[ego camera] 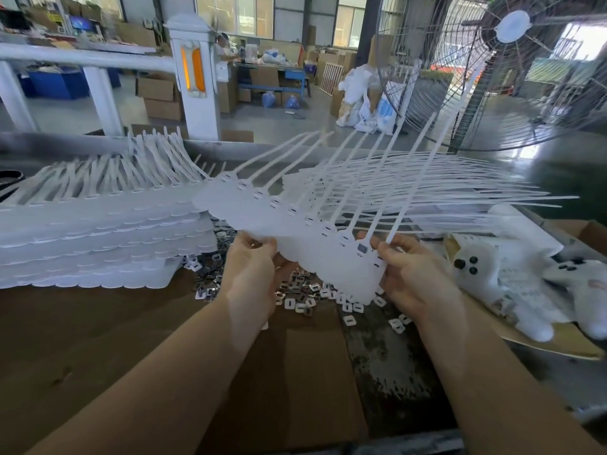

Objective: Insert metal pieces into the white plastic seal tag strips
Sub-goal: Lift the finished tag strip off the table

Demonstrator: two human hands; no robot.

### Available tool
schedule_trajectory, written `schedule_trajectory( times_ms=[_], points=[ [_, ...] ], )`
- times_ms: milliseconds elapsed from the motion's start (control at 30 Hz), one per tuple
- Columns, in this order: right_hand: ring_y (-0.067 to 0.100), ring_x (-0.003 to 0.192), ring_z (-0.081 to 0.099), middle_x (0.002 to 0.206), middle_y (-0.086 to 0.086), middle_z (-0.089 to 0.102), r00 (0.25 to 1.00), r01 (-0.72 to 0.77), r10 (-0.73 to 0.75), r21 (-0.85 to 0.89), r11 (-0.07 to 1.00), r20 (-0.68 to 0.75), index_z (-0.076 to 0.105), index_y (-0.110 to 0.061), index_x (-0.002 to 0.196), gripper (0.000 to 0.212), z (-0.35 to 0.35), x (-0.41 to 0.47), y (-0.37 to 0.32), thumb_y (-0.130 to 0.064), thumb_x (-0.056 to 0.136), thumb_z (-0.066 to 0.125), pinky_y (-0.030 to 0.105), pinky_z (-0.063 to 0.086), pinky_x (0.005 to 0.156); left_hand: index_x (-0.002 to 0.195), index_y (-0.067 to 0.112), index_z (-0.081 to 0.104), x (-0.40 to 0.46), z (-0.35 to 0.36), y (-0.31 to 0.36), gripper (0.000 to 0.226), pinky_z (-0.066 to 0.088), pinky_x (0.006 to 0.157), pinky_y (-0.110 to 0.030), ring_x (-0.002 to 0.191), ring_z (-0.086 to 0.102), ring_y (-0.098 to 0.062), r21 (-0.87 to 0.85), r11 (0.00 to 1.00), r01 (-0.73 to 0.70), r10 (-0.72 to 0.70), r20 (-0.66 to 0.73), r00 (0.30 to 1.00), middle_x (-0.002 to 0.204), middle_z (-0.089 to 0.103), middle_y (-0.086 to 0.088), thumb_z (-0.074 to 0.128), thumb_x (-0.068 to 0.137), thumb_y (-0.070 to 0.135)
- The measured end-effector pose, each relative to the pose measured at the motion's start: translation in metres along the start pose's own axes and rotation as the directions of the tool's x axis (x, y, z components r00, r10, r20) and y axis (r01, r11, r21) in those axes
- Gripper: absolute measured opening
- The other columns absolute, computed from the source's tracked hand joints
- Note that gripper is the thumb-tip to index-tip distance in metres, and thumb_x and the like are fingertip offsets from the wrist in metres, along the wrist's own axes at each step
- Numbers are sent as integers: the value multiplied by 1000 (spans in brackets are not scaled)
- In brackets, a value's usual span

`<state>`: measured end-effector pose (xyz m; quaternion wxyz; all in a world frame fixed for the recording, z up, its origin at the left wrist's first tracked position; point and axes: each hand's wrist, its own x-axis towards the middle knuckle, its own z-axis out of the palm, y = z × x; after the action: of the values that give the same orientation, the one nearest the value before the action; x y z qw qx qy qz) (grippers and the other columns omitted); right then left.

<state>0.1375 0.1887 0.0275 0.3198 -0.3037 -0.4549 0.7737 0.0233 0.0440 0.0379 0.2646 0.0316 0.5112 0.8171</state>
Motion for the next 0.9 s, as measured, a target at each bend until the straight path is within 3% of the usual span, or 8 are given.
schedule_trajectory(
  times_ms=[200, 333, 467, 533, 633, 700, 800, 900],
  points=[
    [21, 73, 69, 79, 9, 71, 1000, 30, -30, 41, 999, -6, 50, -9, 80, 21, 10, -4, 2, 9, 89, 49, 39, 56, 68, 81, 15, 51, 18, 1, 7, 20, 57, 53, -26, 70, 61, -16, 53, 997, -49, 47, 23, 999, 85, 58, -4, 45, 96, 5],
    [20, 69, 62, 82, 10, 63, 989, 62, -55, 48, 997, -135, 49, -13, 78, 23, 21, -2, 4, 8, 87, 54, 40, 51, 70, 82, 15, 54, 28, 9, 8, 19, 56, 53, -23, 58, 66, -8, 33, 997, -71, 69, 46, 997, 81, 64, -1, 44, 98, 10],
    [15, 70, 61, 78, 5, 62, 970, 88, -64, 93, 992, -236, 45, -15, 81, 26, 33, 5, 9, 8, 89, 53, 33, 50, 63, 87, 18, 54, 37, 23, -1, 17, 56, 63, -31, 74, 63, -17, 81, 996, -24, 21, 37, 999, 87, 63, -2, 43, 99, 13],
    [15, 69, 60, 78, 4, 63, 960, 97, -70, 87, 991, -271, 45, -16, 81, 25, 40, 9, 13, 6, 89, 54, 37, 52, 64, 86, 20, 54, 40, 29, -7, 19, 56, 69, -38, 77, 62, -20, 114, 994, 1, -6, 43, 999, 89, 62, -4, 43, 99, 11],
    [15, 63, 57, 87, 9, 65, 942, 120, -93, 66, 991, -322, 44, -17, 80, 25, 50, 13, 17, 3, 89, 55, 53, 49, 85, 111, 15, 54, 42, 33, -16, 18, 54, 81, -47, 89, 63, -26, 193, 981, 17, -34, 88, 996, 100, 63, -9, 43, 98, 8],
    [12, 61, 58, 83, 7, 63, 935, 141, -100, 99, 985, -339, 43, -17, 79, 26, 54, 17, 18, 4, 89, 55, 47, 52, 82, 124, 14, 48, 44, 33, -20, 29, 51, 86, -53, 96, 63, -31, 247, 968, 37, -71, 133, 989, 100, 63, -9, 43, 97, 5],
    [12, 60, 57, 79, 6, 61, 933, 141, -93, 114, 983, -349, 42, -17, 78, 28, 61, 23, 19, 5, 89, 55, 33, 52, 62, 116, 18, 52, 50, 31, -23, 31, 55, 75, -48, 99, 62, -31, 246, 968, 37, -81, 168, 983, 103, 63, -8, 43, 95, -2],
    [19, 71, 58, 89, 13, 62, 942, 104, -62, 113, 988, -330, 43, -15, 78, 26, 65, 30, 21, 5, 88, 56, 39, 52, 79, 104, 20, 54, 57, 27, -19, 30, 54, 60, -34, 92, 61, -25, 219, 975, 25, -62, 163, 985, 93, 62, -3, 43, 94, -5]
  ],
)
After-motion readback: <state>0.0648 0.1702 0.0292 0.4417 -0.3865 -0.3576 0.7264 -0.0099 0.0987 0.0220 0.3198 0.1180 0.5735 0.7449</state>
